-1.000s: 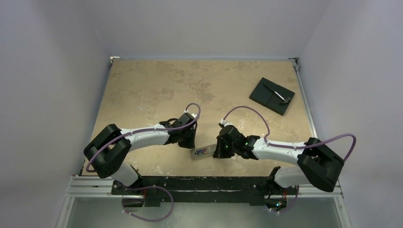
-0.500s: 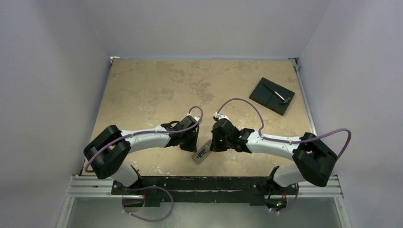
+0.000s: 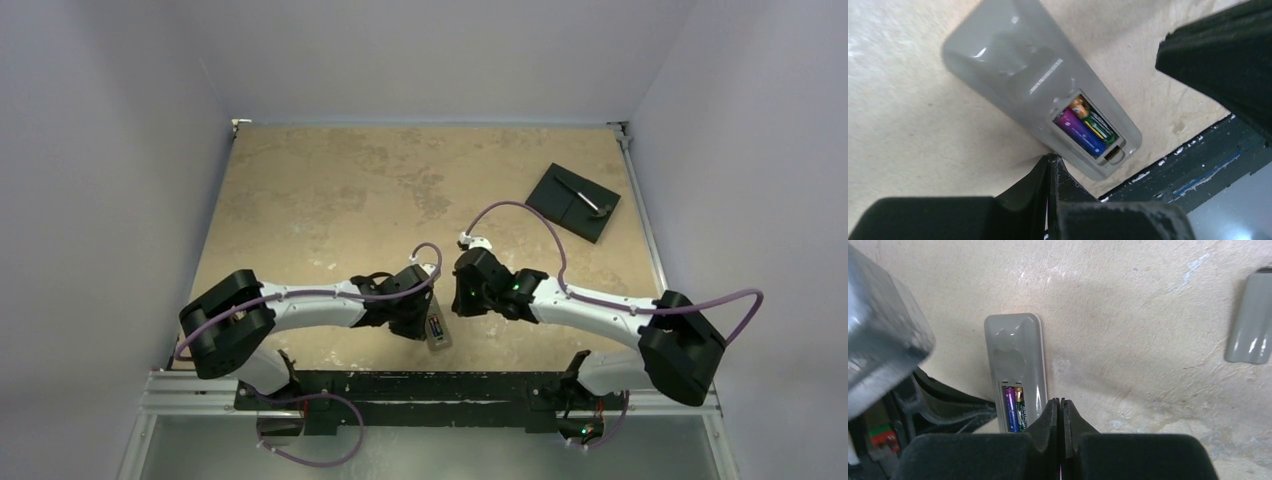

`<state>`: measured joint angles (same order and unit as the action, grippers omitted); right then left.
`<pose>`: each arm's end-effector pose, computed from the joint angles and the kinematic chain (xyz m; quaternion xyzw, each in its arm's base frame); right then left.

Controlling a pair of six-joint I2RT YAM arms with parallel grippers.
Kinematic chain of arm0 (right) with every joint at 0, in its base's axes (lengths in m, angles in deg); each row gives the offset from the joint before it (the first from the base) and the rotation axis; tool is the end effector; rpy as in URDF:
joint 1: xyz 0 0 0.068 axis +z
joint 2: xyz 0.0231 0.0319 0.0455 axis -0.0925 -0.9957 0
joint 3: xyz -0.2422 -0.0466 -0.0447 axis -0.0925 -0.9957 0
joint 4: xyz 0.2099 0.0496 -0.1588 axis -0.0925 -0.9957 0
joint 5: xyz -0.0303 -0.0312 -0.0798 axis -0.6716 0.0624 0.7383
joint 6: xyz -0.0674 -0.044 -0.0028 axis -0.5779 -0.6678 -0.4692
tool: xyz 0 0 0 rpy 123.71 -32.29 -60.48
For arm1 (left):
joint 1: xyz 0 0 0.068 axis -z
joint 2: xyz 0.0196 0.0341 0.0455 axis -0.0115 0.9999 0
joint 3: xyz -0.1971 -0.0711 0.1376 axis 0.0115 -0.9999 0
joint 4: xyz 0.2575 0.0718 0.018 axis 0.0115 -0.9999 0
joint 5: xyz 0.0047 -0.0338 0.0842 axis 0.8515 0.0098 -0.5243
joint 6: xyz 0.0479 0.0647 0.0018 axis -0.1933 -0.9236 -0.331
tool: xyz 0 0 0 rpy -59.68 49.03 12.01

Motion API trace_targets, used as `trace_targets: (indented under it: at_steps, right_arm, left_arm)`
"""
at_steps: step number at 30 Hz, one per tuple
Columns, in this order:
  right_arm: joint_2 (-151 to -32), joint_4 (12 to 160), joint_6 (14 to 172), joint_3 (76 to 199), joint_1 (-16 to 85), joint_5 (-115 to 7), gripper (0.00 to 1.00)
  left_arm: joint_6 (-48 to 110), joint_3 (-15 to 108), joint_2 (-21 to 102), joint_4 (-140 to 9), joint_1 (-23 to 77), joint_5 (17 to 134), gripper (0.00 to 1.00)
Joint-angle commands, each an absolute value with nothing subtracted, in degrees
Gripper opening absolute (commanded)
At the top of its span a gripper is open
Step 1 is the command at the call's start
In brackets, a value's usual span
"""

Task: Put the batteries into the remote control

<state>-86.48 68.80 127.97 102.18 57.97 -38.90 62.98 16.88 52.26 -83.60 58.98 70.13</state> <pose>0.1806 0.2227 0.1352 -0.0694 0.9445 0.1927 0.2570 0.1540 -0.2564 0.0943 0.1306 0.9581 -0.2129 0.1401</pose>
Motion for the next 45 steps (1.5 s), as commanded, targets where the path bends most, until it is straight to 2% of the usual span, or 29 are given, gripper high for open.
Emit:
trace_targets:
  at_steps: [1, 8, 11, 16, 18, 23, 26, 31, 34, 39, 45]
  right_arm:
    - [-83.42, 66.79, 127.61, 101.6, 57.24, -35.98, 0.0]
    - [-80.39, 63.97, 128.04, 101.02, 56.32, -32.12, 0.0]
    - [-79.43, 62.32, 127.0, 101.66, 54.94, -30.59, 0.04]
    - [-76.92, 60.97, 125.34, 102.56, 51.62, -30.43, 0.2]
    - [-76.22, 60.9, 124.82, 102.9, 50.51, -30.39, 0.36]
    - [-77.51, 60.95, 122.53, 104.36, 47.85, -30.68, 0.59]
    - [-79.7, 61.0, 120.86, 105.66, 46.26, -30.42, 0.65]
    - [-82.21, 61.61, 118.72, 107.49, 43.78, -30.05, 0.67]
    - [-84.05, 62.33, 117.27, 108.25, 42.46, -30.22, 0.68]
    - [-87.7, 63.41, 114.13, 109.44, 40.37, -30.9, 0.68]
    - [-91.86, 64.14, 111.79, 110.62, 38.48, -32.87, 0.66]
  left_arm:
    - [66.74, 16.7, 51.46, -80.09, 61.93, 69.16, 0.0]
    - [69.96, 18.21, 54.93, -77.34, 66.57, 67.31, 0.0]
    - [70.69, 19.44, 56.62, -76.62, 68.0, 65.73, 0.0]
    - [71.65, 20.7, 57.73, -76.62, 68.51, 63.85, 0.0]
    - [71.54, 21.16, 57.86, -76.76, 68.51, 63.64, 0.0]
    - [70.89, 22.28, 57.11, -78.85, 68.51, 63.07, 0.0]
    - [70.41, 22.96, 55.23, -81.26, 68.51, 62.48, 0.0]
    - [70.13, 23.47, 50.29, -84.66, 68.51, 61.14, 0.0]
    - [70.1, 23.87, 48.0, -86.03, 68.51, 60.35, 0.09]
    - [70.37, 23.91, 45.75, -87.0, 68.51, 59.39, 0.3]
    - [70.54, 23.47, 43.29, -87.85, 68.51, 58.1, 0.44]
